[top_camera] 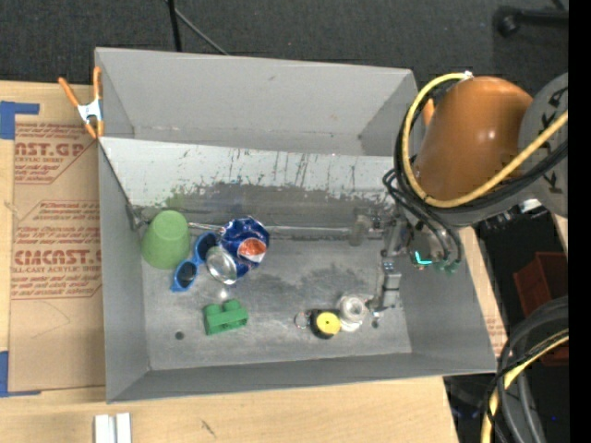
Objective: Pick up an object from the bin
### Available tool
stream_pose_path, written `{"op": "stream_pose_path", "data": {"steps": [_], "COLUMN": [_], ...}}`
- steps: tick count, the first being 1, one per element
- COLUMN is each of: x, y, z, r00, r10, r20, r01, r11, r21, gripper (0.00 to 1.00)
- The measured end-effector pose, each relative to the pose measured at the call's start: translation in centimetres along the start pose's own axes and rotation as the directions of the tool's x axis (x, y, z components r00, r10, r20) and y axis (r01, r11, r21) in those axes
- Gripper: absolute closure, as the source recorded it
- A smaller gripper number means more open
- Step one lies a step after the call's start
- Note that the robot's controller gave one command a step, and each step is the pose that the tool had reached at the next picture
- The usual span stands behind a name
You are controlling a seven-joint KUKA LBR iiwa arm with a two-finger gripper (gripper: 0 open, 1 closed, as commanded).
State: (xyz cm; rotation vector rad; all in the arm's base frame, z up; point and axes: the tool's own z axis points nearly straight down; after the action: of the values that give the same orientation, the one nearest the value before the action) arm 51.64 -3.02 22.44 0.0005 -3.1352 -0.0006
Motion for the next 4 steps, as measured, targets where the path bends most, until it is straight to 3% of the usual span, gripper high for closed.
{"op": "stream_pose_path", "data": {"steps": [1, 2, 3, 4], "x": [3.0, 2.1, 2.3, 1.8], "y": [2.0, -1.0, -6.1, -0.8], "z": [15.9, 12.4, 11.2, 15.6], "r00": [0.998, 1.0, 0.99, 0.87], "r10": [0.067, 0.015, 0.142, 0.493], "r20": [0.002, 0.01, 0.008, 0.001], "r01": [-0.067, -0.015, -0.142, -0.493], "r11": [0.998, 1.0, 0.99, 0.87], "r21": [-0.001, 0.002, 0.001, -0.004], "gripper": [0.0, 0.0, 0.0, 0.0]}}
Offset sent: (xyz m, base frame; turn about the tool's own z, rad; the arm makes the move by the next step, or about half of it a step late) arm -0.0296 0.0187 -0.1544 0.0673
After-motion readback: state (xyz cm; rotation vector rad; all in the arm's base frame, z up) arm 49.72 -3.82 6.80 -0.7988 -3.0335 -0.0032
